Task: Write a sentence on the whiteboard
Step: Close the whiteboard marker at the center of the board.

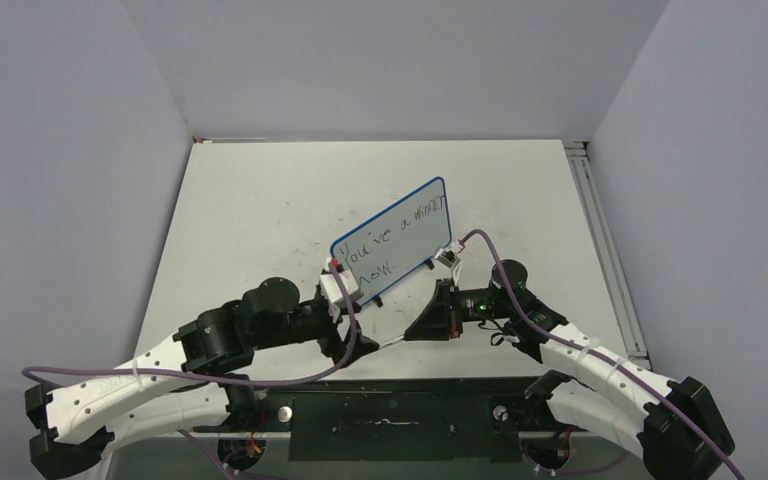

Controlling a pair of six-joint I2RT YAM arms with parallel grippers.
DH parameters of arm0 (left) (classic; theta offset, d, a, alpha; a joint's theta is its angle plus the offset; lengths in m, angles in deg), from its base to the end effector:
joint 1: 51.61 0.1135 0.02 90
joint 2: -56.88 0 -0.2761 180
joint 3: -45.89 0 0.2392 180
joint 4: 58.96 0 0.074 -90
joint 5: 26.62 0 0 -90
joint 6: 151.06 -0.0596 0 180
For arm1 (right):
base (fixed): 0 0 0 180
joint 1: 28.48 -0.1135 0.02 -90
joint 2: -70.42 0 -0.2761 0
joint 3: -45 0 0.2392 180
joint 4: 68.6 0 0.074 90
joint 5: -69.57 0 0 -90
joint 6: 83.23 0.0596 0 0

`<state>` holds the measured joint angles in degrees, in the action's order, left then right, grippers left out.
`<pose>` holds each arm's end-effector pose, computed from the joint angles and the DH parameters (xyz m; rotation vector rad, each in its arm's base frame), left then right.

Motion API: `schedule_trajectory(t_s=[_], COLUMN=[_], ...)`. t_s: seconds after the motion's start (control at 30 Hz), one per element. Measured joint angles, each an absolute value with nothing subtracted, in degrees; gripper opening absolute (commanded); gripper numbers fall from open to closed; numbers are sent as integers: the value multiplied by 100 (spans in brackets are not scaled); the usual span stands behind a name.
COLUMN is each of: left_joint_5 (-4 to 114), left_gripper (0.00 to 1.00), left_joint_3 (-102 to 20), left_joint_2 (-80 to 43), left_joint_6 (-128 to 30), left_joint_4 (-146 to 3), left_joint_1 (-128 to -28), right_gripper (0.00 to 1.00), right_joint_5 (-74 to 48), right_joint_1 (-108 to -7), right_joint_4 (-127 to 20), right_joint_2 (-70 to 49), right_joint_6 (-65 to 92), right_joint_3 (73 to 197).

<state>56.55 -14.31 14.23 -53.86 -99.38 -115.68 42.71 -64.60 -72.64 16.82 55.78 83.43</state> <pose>0.0670 -0.1539 0.3209 1.0655 1.7943 -0.9072 0.1189 0.1526 0.2537 -0.7476 2.0139 1.9343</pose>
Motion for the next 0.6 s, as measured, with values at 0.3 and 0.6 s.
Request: schedule_trajectory(t_s=[0.3,0.6], left_joint_5=[6188,5917], left_gripper=[79,79], left_joint_3=[-1730,-1273], left_joint_2=[1650,2146], left_joint_6=[-3290,-1692], left_joint_4=[-9851,-8985], left_joint_1=[-10733,-10172], right_gripper=[5,5], right_joint_5=[3361,2478], right_joint_1=[-6502,-6572], right_joint_4=[-7801,-8112], right_joint_2=[2259,2657], right_joint_6=[5843,5626], right_joint_3=[8257,8310])
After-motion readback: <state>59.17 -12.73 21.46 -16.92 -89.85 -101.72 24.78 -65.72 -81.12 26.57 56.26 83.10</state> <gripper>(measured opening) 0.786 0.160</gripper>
